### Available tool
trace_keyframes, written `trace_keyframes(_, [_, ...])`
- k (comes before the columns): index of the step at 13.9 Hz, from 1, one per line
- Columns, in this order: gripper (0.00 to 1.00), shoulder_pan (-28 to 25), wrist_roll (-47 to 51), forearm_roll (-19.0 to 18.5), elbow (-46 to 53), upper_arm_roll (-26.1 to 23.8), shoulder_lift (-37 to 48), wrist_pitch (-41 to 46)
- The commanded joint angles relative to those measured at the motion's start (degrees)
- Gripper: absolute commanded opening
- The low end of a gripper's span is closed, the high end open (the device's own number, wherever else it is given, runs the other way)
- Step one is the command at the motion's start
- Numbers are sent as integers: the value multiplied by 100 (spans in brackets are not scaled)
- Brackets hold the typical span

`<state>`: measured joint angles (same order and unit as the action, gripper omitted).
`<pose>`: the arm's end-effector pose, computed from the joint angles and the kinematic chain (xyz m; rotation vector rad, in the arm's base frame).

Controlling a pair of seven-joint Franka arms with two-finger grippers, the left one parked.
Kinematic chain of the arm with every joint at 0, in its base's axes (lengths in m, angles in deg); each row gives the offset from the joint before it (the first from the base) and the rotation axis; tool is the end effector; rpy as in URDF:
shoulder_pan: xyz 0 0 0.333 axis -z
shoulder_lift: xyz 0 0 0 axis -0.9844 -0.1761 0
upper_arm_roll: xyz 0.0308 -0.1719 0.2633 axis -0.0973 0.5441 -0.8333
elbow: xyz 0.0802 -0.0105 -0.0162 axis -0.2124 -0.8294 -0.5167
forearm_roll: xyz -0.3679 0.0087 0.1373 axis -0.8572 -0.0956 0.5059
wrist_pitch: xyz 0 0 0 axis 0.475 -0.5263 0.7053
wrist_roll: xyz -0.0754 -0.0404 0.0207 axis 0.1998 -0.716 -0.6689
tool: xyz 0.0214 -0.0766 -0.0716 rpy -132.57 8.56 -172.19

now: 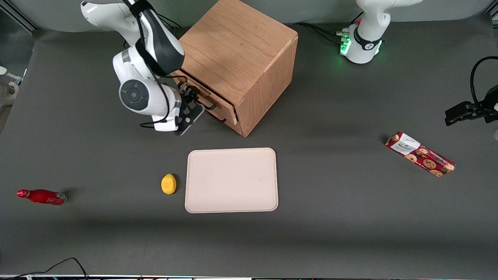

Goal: Open upper drawer
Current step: 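Pull the upper drawer outward by its handle with the right gripper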

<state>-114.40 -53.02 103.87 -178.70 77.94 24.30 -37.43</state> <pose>0.4861 0.2636 0.3778 -2.6774 -1.0560 0.5015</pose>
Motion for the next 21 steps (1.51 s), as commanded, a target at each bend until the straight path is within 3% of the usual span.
trace_keyframes(1, [100,290,-427,39,188,-48,-128,-27])
trace_keyframes(21, [100,1160,-1711,-111,1217,-30,-867,-27])
